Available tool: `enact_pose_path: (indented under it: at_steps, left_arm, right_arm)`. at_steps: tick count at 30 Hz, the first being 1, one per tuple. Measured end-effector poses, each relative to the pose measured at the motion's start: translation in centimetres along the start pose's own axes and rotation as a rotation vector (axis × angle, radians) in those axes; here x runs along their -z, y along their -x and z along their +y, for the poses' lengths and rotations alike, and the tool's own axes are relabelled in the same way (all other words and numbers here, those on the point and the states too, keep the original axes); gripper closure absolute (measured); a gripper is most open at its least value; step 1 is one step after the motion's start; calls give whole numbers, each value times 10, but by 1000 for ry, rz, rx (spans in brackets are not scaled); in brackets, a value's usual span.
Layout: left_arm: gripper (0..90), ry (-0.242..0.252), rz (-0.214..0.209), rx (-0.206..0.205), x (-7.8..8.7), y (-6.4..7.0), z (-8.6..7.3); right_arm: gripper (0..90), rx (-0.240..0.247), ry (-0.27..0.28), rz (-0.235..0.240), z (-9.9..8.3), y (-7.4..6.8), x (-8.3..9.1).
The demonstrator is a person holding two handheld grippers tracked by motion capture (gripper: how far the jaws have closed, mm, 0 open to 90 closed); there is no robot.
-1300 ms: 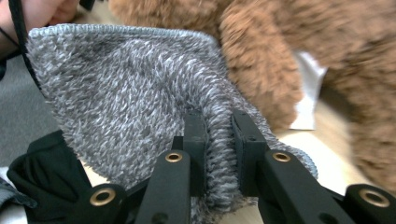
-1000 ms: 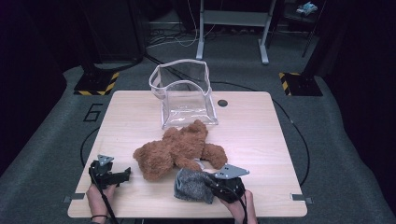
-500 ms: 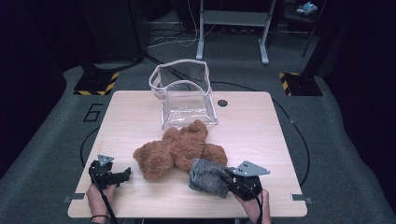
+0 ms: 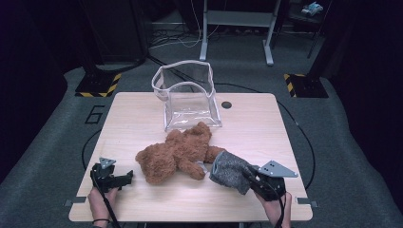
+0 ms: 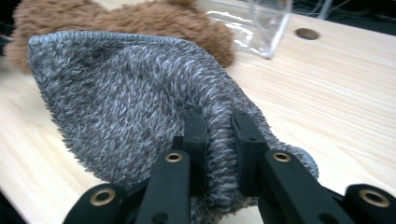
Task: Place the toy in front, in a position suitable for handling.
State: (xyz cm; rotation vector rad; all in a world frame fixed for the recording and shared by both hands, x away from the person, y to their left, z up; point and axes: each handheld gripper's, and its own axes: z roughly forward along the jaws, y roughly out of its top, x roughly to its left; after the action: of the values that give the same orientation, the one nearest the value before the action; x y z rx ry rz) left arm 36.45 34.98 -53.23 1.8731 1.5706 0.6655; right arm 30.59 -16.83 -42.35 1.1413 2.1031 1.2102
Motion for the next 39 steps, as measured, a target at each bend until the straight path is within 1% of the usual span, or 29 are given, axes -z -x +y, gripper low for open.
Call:
enact_pose_path:
  at_steps: [2, 3, 4, 6, 8, 10, 11, 17, 18, 19, 20, 21, 22, 24, 25, 26, 27, 28, 30, 32, 39]
  left_arm:
    - [8, 4, 0, -2, 0, 0, 0]
    - [8, 4, 0, -2, 0, 0, 0]
    - [9, 4, 0, -2, 0, 0, 0]
    - [9, 4, -1, -2, 0, 0, 0]
    - [9, 4, -1, -2, 0, 0, 0]
    - [9, 4, -1, -2, 0, 0, 0]
    - [9, 5, -1, -2, 0, 0, 0]
    - [9, 4, -1, -2, 0, 0, 0]
    - [9, 4, -1, -2, 0, 0, 0]
    - [9, 4, -1, -2, 0, 0, 0]
    - [9, 4, -1, -2, 0, 0, 0]
    - [9, 4, -1, -2, 0, 0, 0]
    - [9, 5, -1, -2, 0, 0, 0]
    - [9, 4, -1, -2, 0, 0, 0]
    - [9, 5, -1, -2, 0, 0, 0]
    - [9, 5, -1, -2, 0, 0, 0]
    - [9, 5, -1, -2, 0, 0, 0]
    - [9, 5, -1, -2, 0, 0, 0]
    - [9, 4, -1, -2, 0, 0, 0]
    - [9, 4, -1, -2, 0, 0, 0]
    - [9, 4, -1, -2, 0, 0, 0]
  right_arm:
    - [782, -9, 1, -18, -1, 4, 2]
    - [782, -6, 0, -24, -1, 6, 3]
    - [782, -6, 0, -24, -1, 6, 3]
    - [782, -18, 1, -49, -2, 14, 6]
    - [782, -21, 2, -71, -2, 18, 8]
    - [782, -24, 7, -74, -2, 20, 9]
    - [782, -37, 10, -97, -3, 24, 13]
    - [782, -54, 38, -141, -3, 37, 21]
    - [782, -58, 41, -157, -3, 39, 22]
    - [782, -58, 41, -157, -3, 39, 22]
    - [782, -57, 43, -187, -3, 43, 23]
    - [782, -57, 43, -187, -3, 43, 23]
    - [782, -44, 34, -218, -3, 44, 23]
    - [782, -32, 25, -245, -4, 47, 23]
    - [782, -38, 23, -256, -4, 48, 22]
    - [782, -28, 23, -271, -5, 49, 22]
    - [782, -28, 23, -271, -5, 49, 22]
    - [782, -24, 11, -313, -5, 53, 22]
    - [782, -30, 10, -329, -6, 57, 22]
    - [781, -35, 4, -366, -7, 61, 22]
    - [781, -57, -10, -429, -10, 75, 19]
